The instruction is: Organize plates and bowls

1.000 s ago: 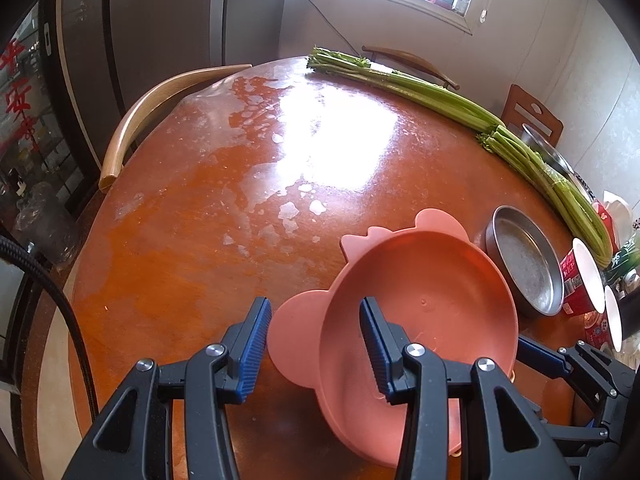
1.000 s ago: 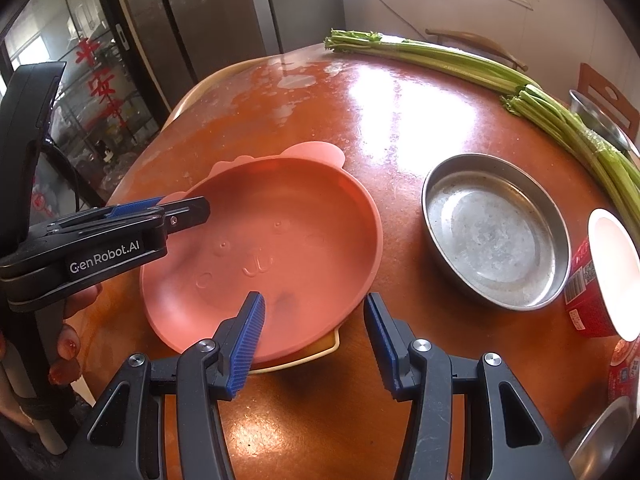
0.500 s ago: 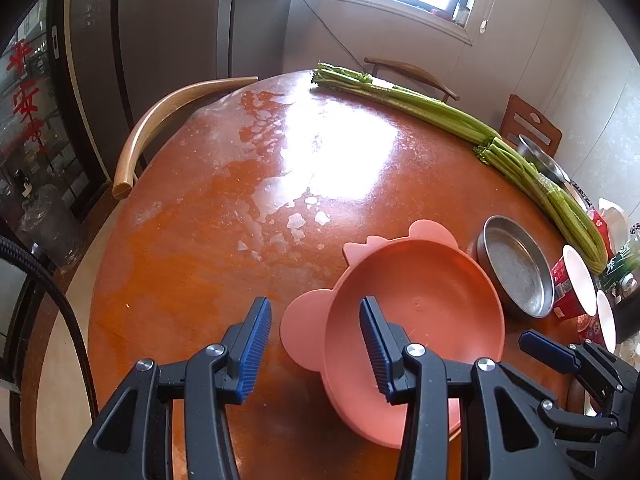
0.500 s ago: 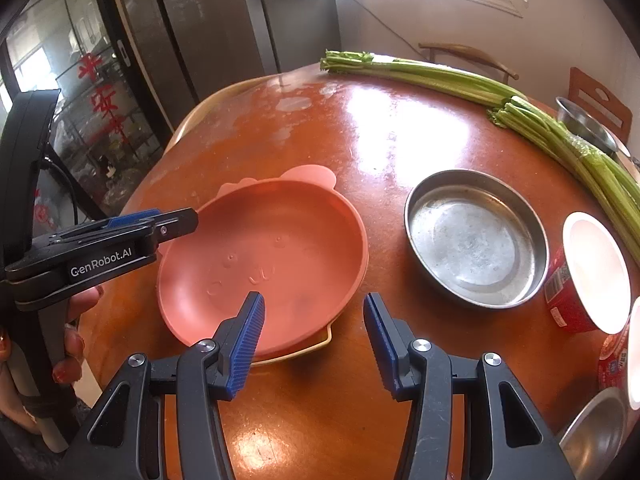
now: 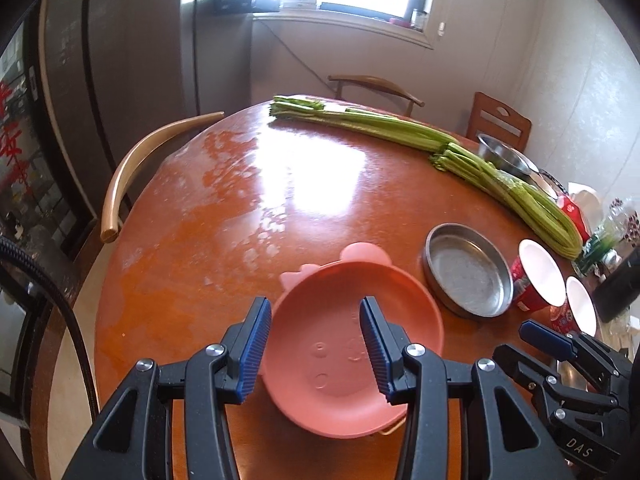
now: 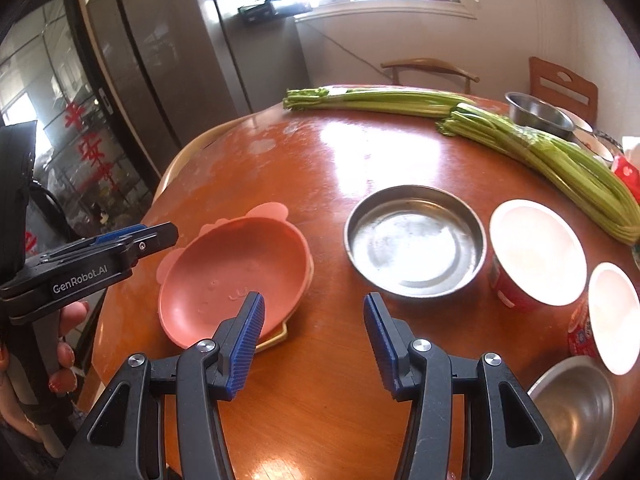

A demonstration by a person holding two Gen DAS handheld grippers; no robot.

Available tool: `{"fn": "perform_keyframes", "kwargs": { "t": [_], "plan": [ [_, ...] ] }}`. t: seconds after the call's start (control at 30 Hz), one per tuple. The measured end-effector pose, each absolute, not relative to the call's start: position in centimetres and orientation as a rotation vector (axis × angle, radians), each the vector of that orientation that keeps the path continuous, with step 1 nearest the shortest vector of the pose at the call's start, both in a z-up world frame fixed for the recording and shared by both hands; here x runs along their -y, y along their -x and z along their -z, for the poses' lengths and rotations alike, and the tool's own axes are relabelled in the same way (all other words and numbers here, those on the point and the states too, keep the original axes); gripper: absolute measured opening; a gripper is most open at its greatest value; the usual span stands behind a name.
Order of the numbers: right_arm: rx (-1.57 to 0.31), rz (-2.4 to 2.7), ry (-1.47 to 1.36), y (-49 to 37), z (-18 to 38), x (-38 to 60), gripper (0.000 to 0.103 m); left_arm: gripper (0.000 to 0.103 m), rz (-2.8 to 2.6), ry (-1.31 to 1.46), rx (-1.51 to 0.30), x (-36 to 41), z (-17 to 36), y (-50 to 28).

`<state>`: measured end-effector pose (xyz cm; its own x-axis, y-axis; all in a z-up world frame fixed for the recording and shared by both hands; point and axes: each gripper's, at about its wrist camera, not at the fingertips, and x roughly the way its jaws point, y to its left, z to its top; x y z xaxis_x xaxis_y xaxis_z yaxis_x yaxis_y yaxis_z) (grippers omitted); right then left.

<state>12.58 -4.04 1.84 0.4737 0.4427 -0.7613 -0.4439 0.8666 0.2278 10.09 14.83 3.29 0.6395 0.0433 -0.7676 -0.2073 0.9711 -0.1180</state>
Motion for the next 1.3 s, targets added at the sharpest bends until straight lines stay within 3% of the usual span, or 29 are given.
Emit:
{"fn": "perform_keyframes", "kwargs": {
  "t": [0.5,1.3],
  "plan": [
    [-0.972,-0.410,-0.190,-14.1,-1.0,9.9,0.054,0.047,0.024,0.040,-0.914,-8.0,-4.0,-14.7],
    [-1.098,-0.212,-0.237,-18.6,3.2,8.8,0.054,0.049,0.167,-0.057,-1.110,-4.5,1.5,-25.7]
  ]
}}
